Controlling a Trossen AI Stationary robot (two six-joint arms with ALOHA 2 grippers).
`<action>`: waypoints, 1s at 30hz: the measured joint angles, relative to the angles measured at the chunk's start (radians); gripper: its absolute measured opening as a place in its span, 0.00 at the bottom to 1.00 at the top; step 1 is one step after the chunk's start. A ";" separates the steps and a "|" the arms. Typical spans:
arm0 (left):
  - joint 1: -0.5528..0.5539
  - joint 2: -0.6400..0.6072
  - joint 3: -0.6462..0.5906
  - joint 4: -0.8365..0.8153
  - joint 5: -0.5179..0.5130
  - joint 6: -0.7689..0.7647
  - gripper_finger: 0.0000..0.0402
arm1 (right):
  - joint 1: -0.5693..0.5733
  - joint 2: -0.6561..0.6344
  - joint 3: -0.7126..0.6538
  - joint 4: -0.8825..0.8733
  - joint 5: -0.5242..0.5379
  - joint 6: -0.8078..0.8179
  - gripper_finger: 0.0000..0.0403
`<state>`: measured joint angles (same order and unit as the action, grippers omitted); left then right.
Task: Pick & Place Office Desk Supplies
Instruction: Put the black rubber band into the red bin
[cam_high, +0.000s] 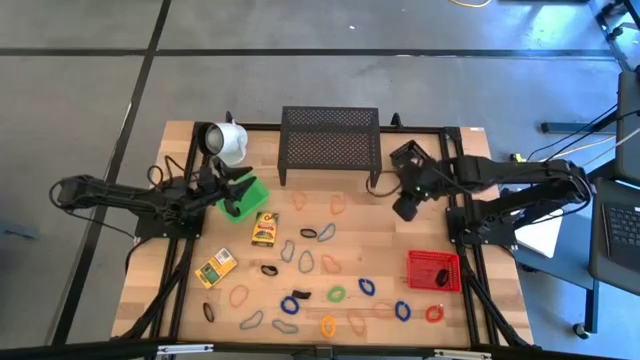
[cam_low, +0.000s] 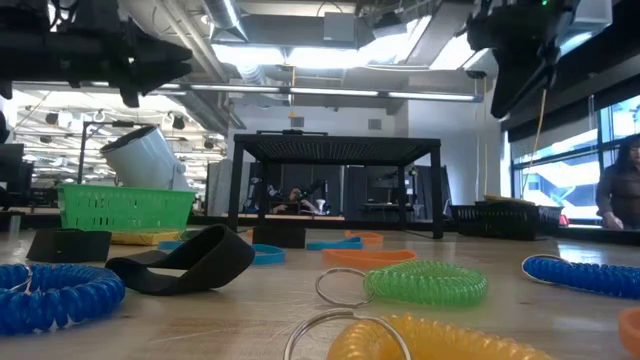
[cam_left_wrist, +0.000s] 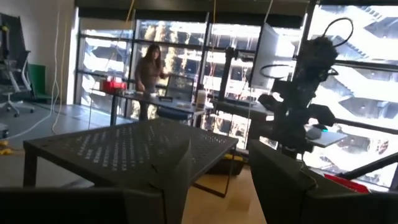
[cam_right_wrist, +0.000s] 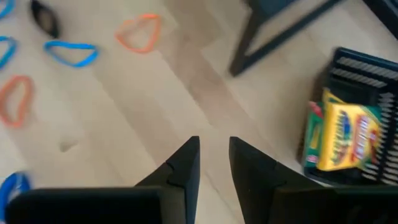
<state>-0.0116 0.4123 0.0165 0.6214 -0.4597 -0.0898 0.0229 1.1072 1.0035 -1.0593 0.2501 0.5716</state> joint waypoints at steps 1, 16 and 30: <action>0.000 0.019 0.009 0.001 0.000 -0.007 0.39 | 0.017 0.000 0.000 0.009 0.000 0.000 0.22; -0.033 0.503 0.272 0.003 0.010 -0.013 0.39 | 0.168 0.000 0.000 0.035 0.056 -0.043 0.22; -0.032 0.890 0.515 -0.134 0.007 0.083 0.39 | 0.203 0.000 0.000 0.032 0.054 -0.157 0.22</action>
<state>-0.0441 1.3021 0.5312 0.4875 -0.4530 -0.0064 0.2256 1.1072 1.0035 -1.0275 0.3038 0.4148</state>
